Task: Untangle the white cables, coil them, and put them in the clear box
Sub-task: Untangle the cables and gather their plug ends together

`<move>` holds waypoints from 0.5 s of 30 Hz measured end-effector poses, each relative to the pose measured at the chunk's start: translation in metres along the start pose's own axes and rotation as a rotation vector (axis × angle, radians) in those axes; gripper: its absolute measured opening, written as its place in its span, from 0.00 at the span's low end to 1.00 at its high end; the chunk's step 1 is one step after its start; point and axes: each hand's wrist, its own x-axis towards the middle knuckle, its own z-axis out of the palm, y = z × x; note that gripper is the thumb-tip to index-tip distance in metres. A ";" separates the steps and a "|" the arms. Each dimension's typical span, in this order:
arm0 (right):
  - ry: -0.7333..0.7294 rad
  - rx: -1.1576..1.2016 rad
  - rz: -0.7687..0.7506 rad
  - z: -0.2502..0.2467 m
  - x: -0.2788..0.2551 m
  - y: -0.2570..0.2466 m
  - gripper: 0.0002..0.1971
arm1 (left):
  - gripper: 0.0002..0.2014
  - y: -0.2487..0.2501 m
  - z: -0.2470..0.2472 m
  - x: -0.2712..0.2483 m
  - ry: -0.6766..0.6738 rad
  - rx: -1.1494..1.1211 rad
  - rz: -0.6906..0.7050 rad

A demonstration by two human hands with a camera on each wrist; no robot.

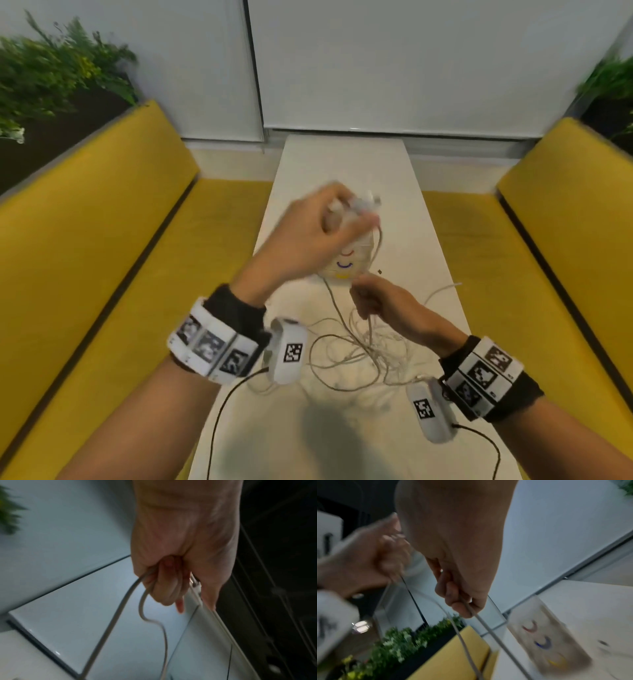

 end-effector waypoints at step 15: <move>-0.075 -0.013 -0.062 0.003 -0.006 0.011 0.19 | 0.15 0.005 -0.004 0.008 0.420 -0.453 0.009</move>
